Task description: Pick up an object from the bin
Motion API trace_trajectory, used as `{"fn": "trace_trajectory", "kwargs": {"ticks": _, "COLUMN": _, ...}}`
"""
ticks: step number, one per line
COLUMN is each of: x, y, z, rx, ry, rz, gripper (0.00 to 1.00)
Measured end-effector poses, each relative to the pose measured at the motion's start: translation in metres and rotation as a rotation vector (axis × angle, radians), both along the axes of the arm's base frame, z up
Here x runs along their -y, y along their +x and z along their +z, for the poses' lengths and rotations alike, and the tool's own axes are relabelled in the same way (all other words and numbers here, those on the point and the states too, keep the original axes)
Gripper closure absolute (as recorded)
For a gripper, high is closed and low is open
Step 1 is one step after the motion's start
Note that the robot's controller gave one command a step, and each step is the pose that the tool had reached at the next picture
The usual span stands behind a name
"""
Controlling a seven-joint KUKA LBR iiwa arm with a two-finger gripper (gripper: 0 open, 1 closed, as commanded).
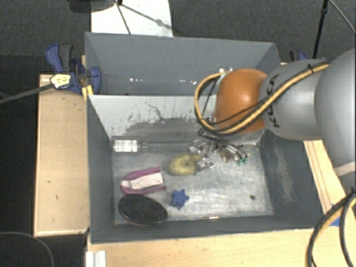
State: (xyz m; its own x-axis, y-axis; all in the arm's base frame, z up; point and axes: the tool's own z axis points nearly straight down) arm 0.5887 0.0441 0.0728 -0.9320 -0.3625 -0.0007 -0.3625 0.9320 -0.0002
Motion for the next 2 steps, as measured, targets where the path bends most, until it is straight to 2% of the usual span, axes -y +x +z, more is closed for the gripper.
{"fn": "trace_trajectory", "kwargs": {"ticks": 1, "x": 0.061, "y": -0.014, "z": 0.035, "rx": 0.005, "ry": -0.001, "rz": 0.117, "gripper": 1.0}}
{"fn": "trace_trajectory", "kwargs": {"ticks": 2, "x": 0.068, "y": -0.033, "z": 0.179, "rx": 0.011, "ry": -0.001, "rz": 0.127, "gripper": 1.0}}
